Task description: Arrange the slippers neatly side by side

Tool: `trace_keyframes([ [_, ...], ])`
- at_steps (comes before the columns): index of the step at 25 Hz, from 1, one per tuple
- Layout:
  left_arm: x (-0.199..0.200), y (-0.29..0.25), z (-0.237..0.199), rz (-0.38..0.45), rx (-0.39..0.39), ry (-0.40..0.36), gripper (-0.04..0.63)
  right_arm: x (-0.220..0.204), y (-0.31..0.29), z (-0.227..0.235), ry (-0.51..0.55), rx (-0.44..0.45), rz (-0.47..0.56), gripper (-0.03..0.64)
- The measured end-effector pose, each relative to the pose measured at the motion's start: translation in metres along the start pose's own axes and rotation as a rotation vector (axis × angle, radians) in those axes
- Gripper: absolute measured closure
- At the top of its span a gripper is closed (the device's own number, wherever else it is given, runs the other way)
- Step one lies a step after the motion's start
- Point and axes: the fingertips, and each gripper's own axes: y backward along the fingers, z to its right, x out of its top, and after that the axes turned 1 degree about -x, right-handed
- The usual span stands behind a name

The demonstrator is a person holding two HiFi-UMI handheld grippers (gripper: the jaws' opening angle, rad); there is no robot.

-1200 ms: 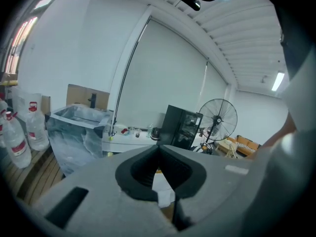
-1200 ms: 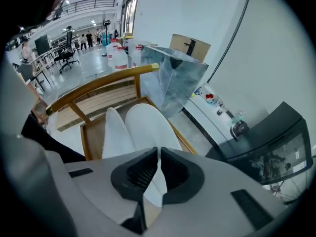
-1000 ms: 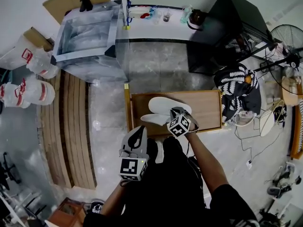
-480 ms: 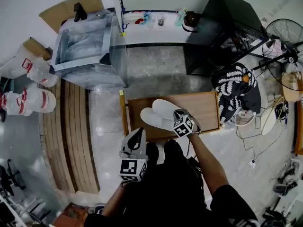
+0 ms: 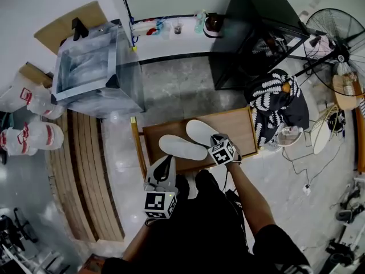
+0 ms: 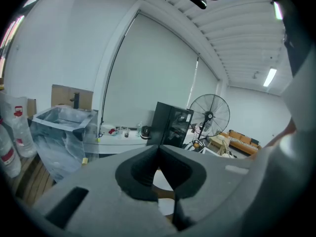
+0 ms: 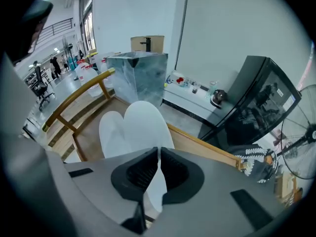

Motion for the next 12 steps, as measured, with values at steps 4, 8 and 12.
trace_keyframes([
  [4, 0.001, -0.013, 0.014, -0.010, -0.029, -0.013, 0.578, -0.018, 0.004, 0.018, -0.024, -0.026, -0.009, 0.592],
  [8, 0.002, -0.027, 0.030, -0.020, -0.054, -0.030, 0.578, -0.039, 0.006, 0.034, -0.116, -0.027, -0.014, 0.592],
  [12, 0.003, -0.042, 0.046, -0.033, -0.081, -0.045, 0.578, -0.056, 0.010, 0.049, -0.219, -0.020, -0.006, 0.592],
])
